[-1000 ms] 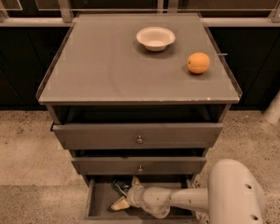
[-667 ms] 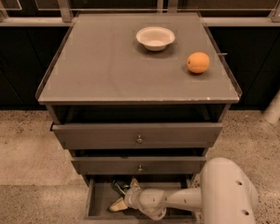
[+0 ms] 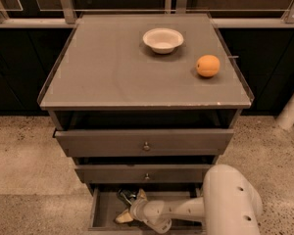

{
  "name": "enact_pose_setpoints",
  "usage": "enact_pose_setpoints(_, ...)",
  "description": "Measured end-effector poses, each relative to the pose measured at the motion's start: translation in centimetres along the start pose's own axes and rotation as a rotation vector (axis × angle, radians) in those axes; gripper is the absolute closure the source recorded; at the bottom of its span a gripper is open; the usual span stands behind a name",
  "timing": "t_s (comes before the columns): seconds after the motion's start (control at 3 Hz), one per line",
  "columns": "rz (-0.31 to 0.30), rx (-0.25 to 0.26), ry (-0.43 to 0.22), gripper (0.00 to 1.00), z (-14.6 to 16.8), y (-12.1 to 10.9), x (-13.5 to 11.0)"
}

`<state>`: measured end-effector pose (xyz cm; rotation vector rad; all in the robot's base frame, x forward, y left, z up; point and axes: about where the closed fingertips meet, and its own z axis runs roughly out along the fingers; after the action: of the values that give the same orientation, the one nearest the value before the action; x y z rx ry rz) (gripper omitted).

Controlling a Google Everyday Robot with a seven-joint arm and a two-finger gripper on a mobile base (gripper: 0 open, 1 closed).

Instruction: Pick green can from bottom drawer and place on counter

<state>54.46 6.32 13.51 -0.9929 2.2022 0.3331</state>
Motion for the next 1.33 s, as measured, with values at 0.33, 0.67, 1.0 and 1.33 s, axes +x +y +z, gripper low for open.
enact_pose_setpoints(0.33, 0.0, 0.0, 0.0, 0.2, 0.01, 0.01, 0.01)
enact_pose_setpoints(0.67, 0.0, 0.0, 0.0, 0.41, 0.01, 0.01, 0.01)
enact_pose_setpoints(1.0, 0.0, 0.0, 0.0, 0.66, 0.01, 0.01, 0.01)
enact_pose_setpoints(1.33, 0.0, 0.0, 0.0, 0.88, 0.01, 0.01, 0.01)
